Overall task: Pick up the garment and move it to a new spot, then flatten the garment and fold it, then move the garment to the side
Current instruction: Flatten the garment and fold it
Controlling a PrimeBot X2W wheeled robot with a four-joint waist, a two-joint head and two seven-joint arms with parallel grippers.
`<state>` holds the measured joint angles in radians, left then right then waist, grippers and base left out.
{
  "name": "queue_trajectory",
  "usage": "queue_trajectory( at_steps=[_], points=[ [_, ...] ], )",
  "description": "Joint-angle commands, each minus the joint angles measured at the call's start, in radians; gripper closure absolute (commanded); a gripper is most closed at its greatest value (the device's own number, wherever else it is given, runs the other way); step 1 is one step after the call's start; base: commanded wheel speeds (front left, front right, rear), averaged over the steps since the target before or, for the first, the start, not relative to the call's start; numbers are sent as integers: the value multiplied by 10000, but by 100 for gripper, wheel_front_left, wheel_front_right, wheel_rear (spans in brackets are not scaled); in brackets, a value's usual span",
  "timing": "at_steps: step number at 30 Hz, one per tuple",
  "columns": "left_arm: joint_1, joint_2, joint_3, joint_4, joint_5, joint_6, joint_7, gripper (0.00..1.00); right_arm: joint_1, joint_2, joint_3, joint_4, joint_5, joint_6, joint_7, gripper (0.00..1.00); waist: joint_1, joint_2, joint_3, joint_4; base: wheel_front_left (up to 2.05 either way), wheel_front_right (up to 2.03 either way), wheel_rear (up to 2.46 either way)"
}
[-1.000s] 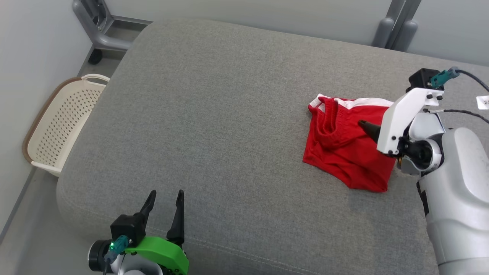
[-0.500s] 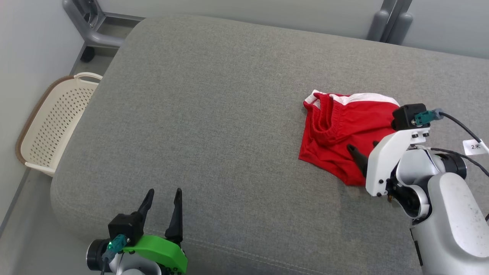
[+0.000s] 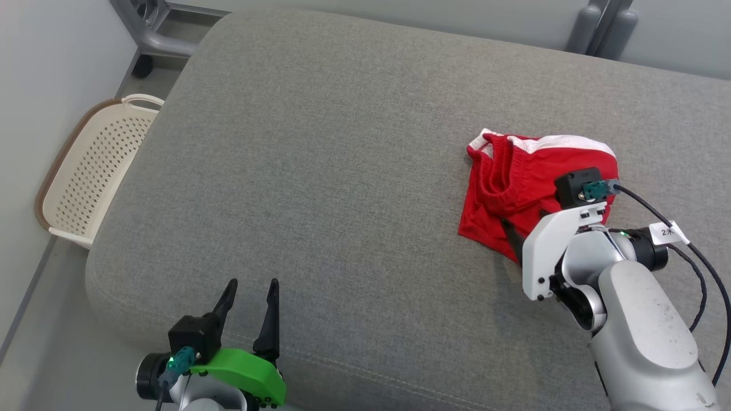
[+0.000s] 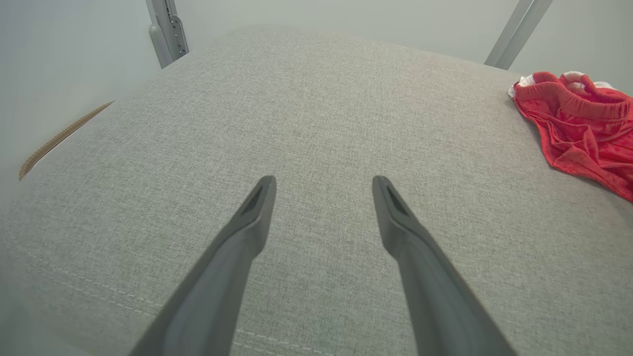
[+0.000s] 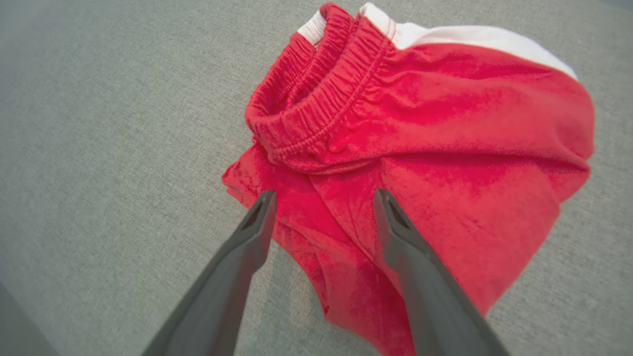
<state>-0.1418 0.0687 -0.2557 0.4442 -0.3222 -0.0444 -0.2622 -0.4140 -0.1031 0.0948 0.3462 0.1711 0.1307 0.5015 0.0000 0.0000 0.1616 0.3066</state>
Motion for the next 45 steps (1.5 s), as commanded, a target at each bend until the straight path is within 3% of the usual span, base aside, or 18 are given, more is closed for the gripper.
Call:
queue_trajectory(
  at_steps=[1, 9, 10, 12, 16, 18, 20, 23, 41, 42, 43, 44, 45],
  points=[
    [-112, -30, 3, 14, -53, -44, -30, 0, -176, 42, 5, 141, -80, -2, -155, 0, 0, 0, 45, 77, 0, 0, 0],
    [-66, -56, -31, 72, -47, -58, -30, 0, -642, 162, 275, 917, -165, -4, -856, 0, 0, 0, 41, 330, 0, 0, 0],
    [-44, -58, -25, 81, -38, -57, -30, 0, -649, 172, 292, 979, -143, -4, -901, 2, 0, 0, 23, 347, 0, 0, 0],
    [6, -61, -15, 91, -22, -56, -30, 0, -700, 175, 330, 1139, -155, -4, -933, 24, 0, 0, -11, 372, 0, 0, 0],
    [81, -65, -12, 81, 24, -49, -30, 0, -898, 217, 389, 1394, -235, -2, -1128, 24, 0, 0, -45, 393, 0, 0, 0],
    [80, -62, -8, 72, 36, -69, -30, 0, -967, 231, 434, 1567, -273, -2, -1184, 52, 0, 0, -29, 395, 0, 0, 0],
    [71, -64, -17, 65, 53, -83, -30, 0, -1108, 258, 461, 1722, -312, -2, -1280, 63, 0, 0, -1, 401, 0, 0, 0],
    [34, -70, -45, 78, 44, -86, -30, 0, -1343, 314, 501, 1972, -385, -2, -1383, 100, 0, 0, 51, 424, 0, 0, 0],
    [-115, -100, 41, 123, -11, -35, -30, 0, -1972, 502, 1368, 2872, 728, -2, -1108, 100, 0, 0, 118, 515, 0, 0, 0],
    [-110, -99, 54, 120, -8, -25, -30, 0, -1971, 503, 1394, 2865, 729, -2, -1095, 89, 0, 0, 106, 505, 0, 0, 0],
    [-98, -96, 69, 123, -6, -18, -30, 0, -1949, 505, 1436, 2847, 701, -2, -1044, 38, 0, 0, 85, 492, 0, 0, 0],
    [-79, -86, 86, 131, 0, -11, -30, 0, -1924, 504, 1393, 2798, 724, -2, -1030, 0, 0, 0, 60, 476, 0, 0, 0],
    [-58, -78, 96, 135, 6, -3, -30, 0, -1893, 503, 1365, 2736, 778, -2, -980, 0, 0, 0, 28, 460, 0, 0, 0]
  ],
)
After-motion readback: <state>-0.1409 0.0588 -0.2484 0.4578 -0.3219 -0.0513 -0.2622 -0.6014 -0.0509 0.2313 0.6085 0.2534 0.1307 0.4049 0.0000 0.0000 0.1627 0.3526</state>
